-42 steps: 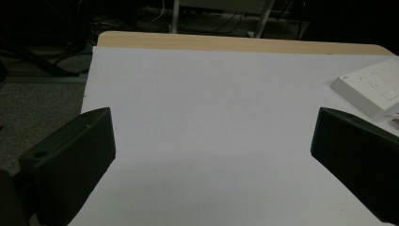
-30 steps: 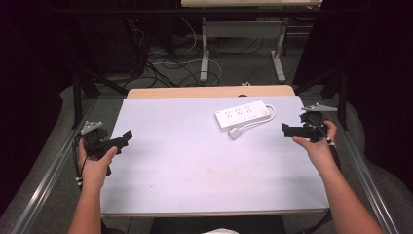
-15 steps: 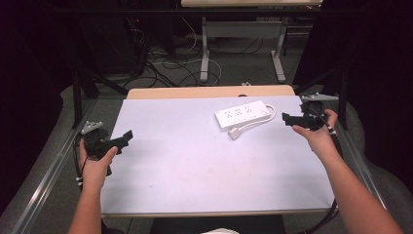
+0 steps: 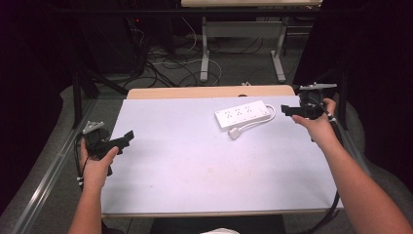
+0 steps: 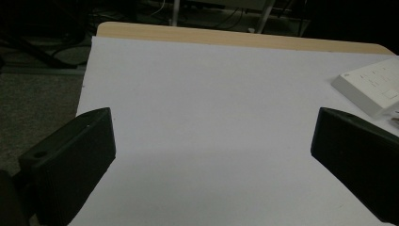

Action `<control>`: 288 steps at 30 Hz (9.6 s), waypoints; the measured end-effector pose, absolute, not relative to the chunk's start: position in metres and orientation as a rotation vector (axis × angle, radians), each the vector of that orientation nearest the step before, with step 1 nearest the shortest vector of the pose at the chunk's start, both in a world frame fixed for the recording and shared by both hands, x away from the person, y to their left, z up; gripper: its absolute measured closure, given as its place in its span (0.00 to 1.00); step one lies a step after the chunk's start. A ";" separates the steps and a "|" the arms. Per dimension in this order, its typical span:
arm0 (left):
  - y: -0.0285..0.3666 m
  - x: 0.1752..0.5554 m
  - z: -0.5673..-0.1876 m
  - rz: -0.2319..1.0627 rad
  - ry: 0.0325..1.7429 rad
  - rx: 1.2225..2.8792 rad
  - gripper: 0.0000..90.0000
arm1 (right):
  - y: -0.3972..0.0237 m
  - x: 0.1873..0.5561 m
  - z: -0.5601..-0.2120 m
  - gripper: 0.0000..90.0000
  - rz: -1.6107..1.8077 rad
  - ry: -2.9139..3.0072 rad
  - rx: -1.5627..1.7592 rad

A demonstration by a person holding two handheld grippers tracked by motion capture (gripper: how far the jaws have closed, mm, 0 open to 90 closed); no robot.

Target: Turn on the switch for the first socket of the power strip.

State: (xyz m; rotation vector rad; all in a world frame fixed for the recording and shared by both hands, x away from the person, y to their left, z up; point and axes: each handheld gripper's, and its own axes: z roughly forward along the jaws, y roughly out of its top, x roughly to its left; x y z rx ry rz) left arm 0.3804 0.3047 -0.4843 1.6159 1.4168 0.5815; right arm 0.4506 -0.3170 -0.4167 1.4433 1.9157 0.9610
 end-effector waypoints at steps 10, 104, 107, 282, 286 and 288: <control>0.301 0.382 -0.486 0.579 1.408 1.637 0.00 | -0.314 0.468 -0.402 0.28 0.932 1.905 1.469; 0.306 0.383 -0.489 0.607 1.416 1.625 0.00 | -0.253 0.564 -0.477 0.59 0.860 2.003 1.678; 0.306 0.383 -0.489 0.606 1.416 1.626 0.00 | -0.252 0.565 -0.480 0.61 0.842 2.010 1.690; 0.303 0.383 -0.492 0.601 1.412 1.640 0.00 | -0.234 0.554 -0.490 0.25 0.711 2.100 1.638; 0.303 0.383 -0.492 0.601 1.413 1.643 0.00 | -0.233 0.551 -0.487 0.16 0.738 2.106 1.627; 0.303 0.383 -0.492 0.597 1.413 1.646 0.00 | -0.231 0.549 -0.485 0.08 0.731 2.142 1.565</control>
